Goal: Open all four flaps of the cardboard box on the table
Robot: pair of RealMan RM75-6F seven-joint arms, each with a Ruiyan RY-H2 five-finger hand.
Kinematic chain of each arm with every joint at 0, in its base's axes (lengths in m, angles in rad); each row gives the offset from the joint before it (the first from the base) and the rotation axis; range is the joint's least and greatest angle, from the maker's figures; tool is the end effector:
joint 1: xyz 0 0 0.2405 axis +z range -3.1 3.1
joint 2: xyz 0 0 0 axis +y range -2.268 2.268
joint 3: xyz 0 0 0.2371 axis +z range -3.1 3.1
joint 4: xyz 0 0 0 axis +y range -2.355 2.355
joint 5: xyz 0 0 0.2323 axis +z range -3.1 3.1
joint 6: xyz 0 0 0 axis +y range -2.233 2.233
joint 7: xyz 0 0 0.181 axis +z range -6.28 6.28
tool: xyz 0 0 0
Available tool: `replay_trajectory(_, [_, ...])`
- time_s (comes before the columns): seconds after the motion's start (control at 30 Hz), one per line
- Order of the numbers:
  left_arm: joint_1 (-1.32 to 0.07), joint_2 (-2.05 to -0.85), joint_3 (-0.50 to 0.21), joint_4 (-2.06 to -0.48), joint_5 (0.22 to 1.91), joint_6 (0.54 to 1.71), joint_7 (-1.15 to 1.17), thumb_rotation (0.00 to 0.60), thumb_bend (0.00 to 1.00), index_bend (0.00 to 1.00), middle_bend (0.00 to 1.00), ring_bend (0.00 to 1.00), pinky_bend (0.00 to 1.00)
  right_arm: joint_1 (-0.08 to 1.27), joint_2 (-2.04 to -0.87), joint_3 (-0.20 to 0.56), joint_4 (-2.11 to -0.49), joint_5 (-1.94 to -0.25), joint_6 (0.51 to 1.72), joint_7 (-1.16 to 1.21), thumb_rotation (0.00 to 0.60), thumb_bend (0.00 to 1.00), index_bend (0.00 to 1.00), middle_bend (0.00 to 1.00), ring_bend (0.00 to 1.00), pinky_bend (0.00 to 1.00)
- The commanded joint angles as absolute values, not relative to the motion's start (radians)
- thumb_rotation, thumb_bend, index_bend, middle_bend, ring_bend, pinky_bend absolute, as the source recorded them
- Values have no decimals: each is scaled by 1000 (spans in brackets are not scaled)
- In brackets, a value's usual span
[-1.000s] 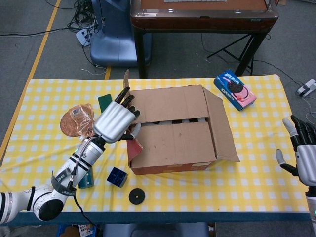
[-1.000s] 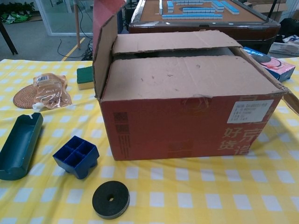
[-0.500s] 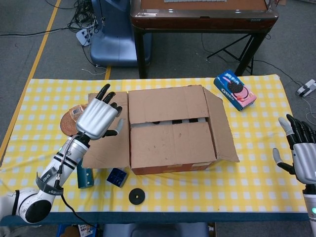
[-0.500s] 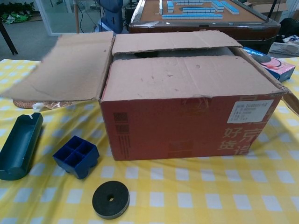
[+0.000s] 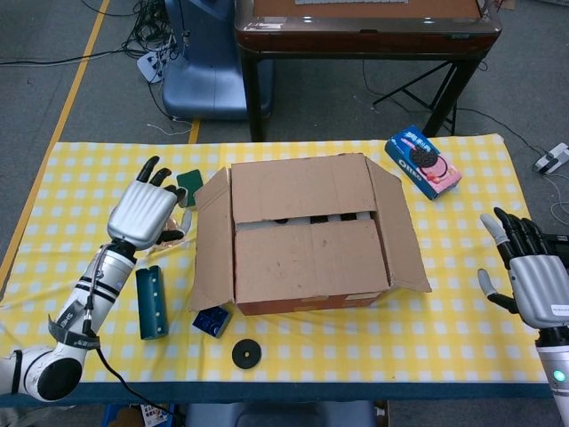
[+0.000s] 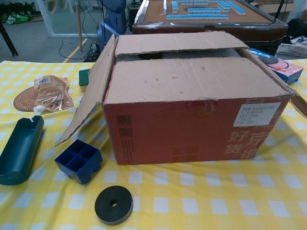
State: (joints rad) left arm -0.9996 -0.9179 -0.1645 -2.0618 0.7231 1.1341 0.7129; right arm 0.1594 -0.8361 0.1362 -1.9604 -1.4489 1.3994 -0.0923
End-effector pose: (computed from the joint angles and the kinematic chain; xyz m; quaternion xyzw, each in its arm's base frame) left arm -0.0515 0.3782 0.1172 -0.7460 -0.2340 -0.3212 0.5344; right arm -0.2310 -0.2494 0.1787 0.6149 -0.3632 0.4025 0.5727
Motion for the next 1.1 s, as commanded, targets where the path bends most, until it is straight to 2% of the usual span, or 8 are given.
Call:
replay_trajectory(0.03, [-931,-918,-153,-2019,763,1155,617,225,573,515,475,176,0,186,-828,143,-1971,-1449,1365,-102,600,411,0,0,0,28])
replay_trajectory(0.33, [-770,-914,-88,-1930,906,1210,474,224,563,469,440,176,0,338,-847,195,-1988,-1383,1182,-177,600,404,0,0,0,28])
replay_trajectory(0.53, [-660,-927,-60,-1876,989,1274,371,223,561,441,413,176,0,466,-905,240,-1957,-1295,1053,-239,600,393,0,0,0,28])
replay_trajectory(0.8, [-546,-933,-43,-1823,1073,1334,271,225,561,437,406,176,0,632,-1048,282,-1840,-1141,931,-323,600,379,0,0,0,28])
replay_trajectory(1.1, [-449,-923,-29,-1807,1174,1393,208,224,561,440,406,176,0,771,-1199,296,-1687,-1032,874,-394,600,329,0,0,0,28])
